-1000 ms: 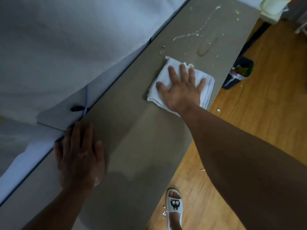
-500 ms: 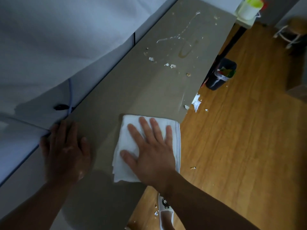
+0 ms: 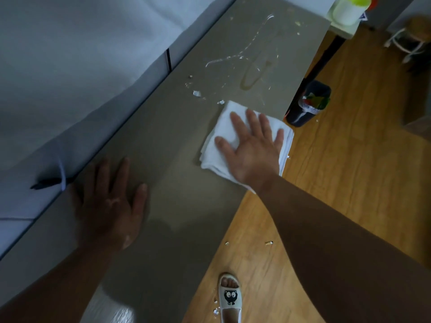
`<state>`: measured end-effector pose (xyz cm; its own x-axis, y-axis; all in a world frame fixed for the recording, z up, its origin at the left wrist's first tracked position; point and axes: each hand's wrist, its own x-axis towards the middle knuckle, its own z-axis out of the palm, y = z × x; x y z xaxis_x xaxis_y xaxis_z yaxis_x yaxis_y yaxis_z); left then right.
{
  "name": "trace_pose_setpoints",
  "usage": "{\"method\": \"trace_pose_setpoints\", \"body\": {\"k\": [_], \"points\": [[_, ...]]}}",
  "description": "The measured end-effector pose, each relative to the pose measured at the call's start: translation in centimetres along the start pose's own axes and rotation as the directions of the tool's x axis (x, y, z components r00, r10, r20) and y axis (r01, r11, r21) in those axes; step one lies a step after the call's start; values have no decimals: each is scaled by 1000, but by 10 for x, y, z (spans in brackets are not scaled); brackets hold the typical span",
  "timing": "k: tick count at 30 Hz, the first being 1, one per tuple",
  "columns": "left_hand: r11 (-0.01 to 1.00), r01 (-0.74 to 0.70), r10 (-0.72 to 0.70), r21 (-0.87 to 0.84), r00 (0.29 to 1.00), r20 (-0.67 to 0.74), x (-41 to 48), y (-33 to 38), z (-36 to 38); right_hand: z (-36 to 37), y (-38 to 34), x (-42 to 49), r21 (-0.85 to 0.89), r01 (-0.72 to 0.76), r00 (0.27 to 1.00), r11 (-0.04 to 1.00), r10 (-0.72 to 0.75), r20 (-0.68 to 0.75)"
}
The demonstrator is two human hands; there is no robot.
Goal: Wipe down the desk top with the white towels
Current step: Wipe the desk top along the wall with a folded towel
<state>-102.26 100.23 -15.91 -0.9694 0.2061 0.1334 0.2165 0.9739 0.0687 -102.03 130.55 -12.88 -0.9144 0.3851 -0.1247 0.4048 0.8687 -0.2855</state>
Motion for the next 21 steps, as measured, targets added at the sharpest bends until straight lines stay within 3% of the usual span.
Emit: {"method": "trace_pose_setpoints", "body": {"k": [7,13,16,21], "points": [[1000,23,-23,1,999,32,3,1,-3,-7,21,48,23,-80,997,997,81,-19],[999,32,-33,14,996,84,6,5,-6,-2,1,6,9,-85,996,996,85,13],[1000,24,-24,1,995,97,7,3,-5,11,-29,-54,-49,-6,1000,999,7,14],[997,24,-21,-74,999,49,6,3,-1,35,-73,-120,-130,261,962,957,-247,113]]}}
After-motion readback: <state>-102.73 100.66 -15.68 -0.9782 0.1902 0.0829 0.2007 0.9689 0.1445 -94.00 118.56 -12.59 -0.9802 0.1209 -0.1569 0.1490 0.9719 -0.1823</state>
